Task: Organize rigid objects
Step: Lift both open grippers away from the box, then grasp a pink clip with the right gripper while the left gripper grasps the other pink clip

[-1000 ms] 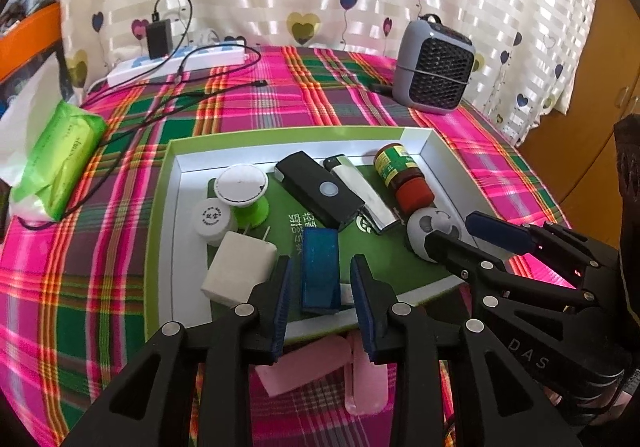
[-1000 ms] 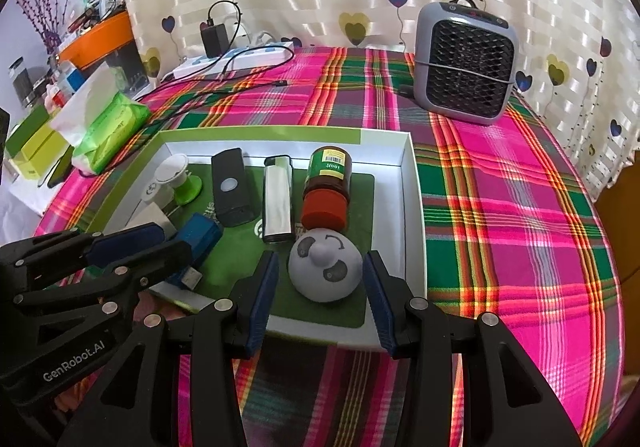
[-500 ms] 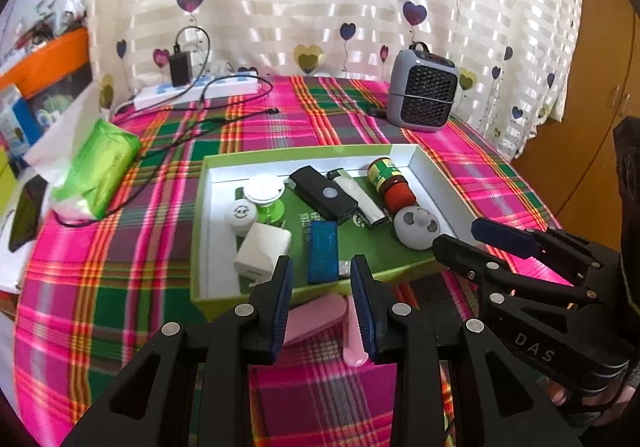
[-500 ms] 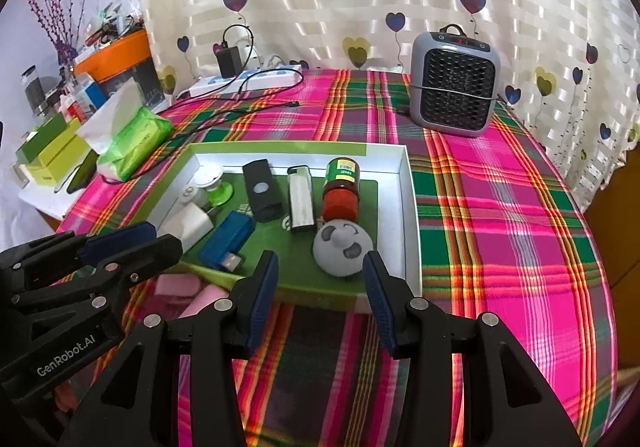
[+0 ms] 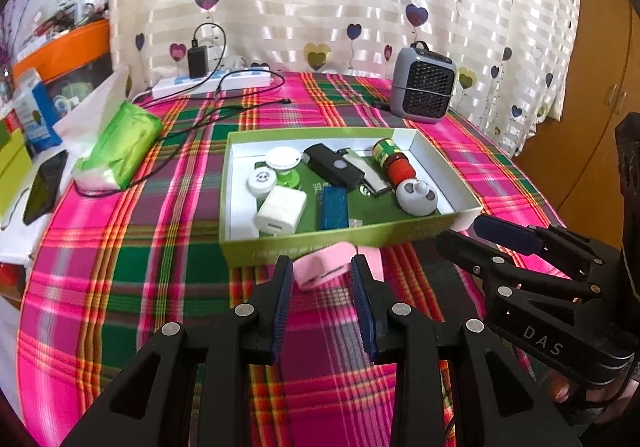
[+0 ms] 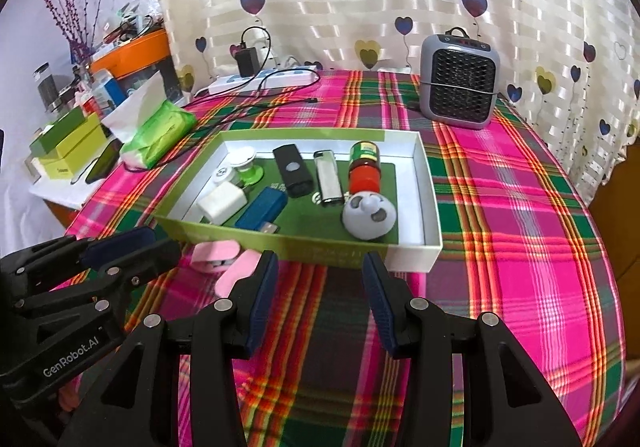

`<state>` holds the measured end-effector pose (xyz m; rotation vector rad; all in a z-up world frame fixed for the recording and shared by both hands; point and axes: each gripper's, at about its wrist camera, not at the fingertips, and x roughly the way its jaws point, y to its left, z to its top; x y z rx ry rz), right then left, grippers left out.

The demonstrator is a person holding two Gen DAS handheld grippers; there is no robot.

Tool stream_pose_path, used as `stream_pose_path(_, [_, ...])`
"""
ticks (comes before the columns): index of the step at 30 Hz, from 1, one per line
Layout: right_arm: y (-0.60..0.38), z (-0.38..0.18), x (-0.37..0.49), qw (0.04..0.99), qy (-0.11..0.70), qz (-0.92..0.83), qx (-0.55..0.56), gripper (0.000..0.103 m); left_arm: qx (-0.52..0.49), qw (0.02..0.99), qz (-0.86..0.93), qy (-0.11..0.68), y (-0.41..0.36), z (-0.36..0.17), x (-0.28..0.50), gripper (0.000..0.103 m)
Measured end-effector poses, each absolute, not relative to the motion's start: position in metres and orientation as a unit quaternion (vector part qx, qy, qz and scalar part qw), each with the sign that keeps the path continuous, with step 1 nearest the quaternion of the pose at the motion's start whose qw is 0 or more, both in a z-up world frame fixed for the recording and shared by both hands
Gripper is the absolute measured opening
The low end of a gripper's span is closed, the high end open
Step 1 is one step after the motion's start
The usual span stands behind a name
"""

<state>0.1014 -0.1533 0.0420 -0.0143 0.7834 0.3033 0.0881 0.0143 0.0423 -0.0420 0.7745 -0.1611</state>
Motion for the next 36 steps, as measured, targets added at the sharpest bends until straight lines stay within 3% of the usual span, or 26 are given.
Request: stream_pose_path(36, [-0.11, 0.013, 0.102, 0.885, 0.416, 0.208, 0.0, 0.045, -0.058, 0.91, -0.058, 0.406, 0.056, 0.008, 0.072, 0.029])
